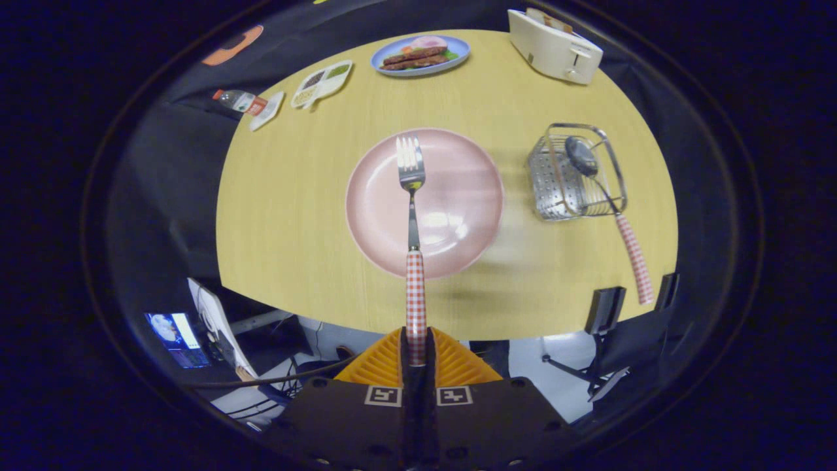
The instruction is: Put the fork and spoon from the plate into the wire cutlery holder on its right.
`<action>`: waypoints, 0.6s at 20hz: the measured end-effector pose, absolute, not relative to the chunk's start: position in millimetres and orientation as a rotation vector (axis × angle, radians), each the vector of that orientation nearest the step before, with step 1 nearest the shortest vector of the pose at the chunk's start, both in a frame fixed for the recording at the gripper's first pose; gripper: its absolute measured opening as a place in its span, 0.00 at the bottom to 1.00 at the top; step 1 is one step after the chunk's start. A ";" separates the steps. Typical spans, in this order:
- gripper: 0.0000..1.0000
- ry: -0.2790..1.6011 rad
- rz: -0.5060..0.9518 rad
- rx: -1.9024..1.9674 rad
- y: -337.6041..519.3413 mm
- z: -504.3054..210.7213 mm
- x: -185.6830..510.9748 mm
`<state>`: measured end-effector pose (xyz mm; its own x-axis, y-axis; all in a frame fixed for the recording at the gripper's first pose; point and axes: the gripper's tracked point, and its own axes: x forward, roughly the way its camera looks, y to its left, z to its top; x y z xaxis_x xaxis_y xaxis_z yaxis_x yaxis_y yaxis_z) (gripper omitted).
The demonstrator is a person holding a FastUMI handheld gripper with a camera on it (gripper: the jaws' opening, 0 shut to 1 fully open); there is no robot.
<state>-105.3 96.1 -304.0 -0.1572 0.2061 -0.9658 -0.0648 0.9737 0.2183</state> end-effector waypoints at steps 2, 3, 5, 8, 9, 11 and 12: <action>0.05 1.700 0.189 0.101 59.8 -283.8 -95.2; 0.05 1.705 0.168 0.103 43.4 -276.1 -91.7; 0.04 1.731 0.134 0.115 17.9 -269.3 -85.9; 0.05 1.795 0.116 0.137 -0.1 -272.5 -90.8; 0.05 1.818 0.117 0.153 -1.5 -274.4 -92.4; 0.04 1.848 0.115 0.174 -4.4 -278.5 -93.3; 0.04 1.857 0.115 0.174 -6.5 -280.4 -92.4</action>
